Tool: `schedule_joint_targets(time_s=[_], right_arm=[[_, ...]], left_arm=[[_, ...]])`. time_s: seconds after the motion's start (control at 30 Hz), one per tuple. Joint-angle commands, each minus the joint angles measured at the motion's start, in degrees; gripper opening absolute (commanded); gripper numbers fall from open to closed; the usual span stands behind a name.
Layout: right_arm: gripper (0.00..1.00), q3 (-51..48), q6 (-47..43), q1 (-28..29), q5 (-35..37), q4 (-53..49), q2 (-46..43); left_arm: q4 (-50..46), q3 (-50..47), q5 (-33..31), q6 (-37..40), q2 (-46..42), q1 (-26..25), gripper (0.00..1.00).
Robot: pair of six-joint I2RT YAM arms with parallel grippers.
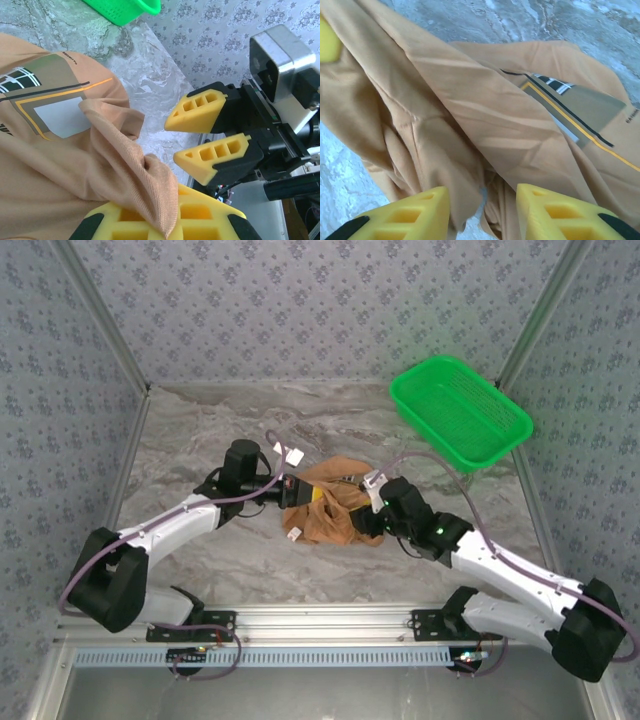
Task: Fold the inside-out t-shirt
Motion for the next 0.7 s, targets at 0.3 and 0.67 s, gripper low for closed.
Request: schedule_joint_targets(time_s=[0.3,0.67], right_arm=[[0.64,6.59,-6.82,1.71,-6.24,6.53,12.38],[0.00,5.35,0.61,-4.80,-31.52,10.91,7.53]], left_arm=[[-2.50,2.91,1.53,2.87,-0.96,0.13,0.00],[-14.18,4.51,-26.26,7.01,-3.24,0.61,0.07]])
